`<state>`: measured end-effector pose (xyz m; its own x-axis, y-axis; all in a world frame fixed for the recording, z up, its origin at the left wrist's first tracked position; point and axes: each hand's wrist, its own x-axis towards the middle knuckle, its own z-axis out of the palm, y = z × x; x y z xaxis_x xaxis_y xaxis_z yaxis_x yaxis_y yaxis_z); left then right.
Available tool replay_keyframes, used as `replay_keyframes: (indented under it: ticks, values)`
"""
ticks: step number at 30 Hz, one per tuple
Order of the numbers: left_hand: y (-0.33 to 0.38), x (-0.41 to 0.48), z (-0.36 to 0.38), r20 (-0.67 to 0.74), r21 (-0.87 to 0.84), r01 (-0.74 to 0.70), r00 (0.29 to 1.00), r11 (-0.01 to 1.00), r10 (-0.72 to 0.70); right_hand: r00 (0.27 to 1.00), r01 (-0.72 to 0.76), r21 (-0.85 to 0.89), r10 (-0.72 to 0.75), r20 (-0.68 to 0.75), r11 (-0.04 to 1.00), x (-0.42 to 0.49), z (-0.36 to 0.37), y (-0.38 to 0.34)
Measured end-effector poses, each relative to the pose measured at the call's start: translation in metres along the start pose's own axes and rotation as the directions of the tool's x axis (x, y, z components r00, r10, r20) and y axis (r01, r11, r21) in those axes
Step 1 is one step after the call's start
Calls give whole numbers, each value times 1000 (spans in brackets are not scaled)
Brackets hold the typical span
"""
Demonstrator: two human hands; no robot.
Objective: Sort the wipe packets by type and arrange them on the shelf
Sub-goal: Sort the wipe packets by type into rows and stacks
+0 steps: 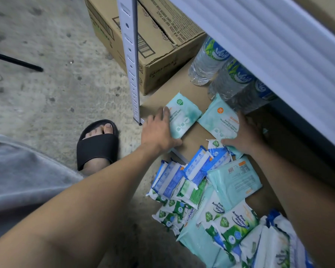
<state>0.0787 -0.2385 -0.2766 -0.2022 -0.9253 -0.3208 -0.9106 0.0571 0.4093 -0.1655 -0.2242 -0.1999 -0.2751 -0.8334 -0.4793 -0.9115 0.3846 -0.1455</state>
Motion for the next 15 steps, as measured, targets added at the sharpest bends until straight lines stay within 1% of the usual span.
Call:
replay_keyframes:
  ticks: [4, 9, 12, 15]
  values:
    - [-6, 7, -3, 14, 12, -38, 999, 999, 38, 998, 36, -8, -36, 56, 999, 4, 1, 4]
    - [-8, 12, -6, 41, 27, -36, 999, 999, 35, 994, 72, -43, -68, 91, 997, 7, 5, 6]
    - [-9, 18, -12, 75, 44, -85, 994, 995, 82, 994, 56, -39, -52, 94, 998, 10, 10, 12]
    - [-8, 28, -22, 115, 97, -163, 982, 982, 152, 990, 10, -16, -8, 143, 1000, 11, 14, 21]
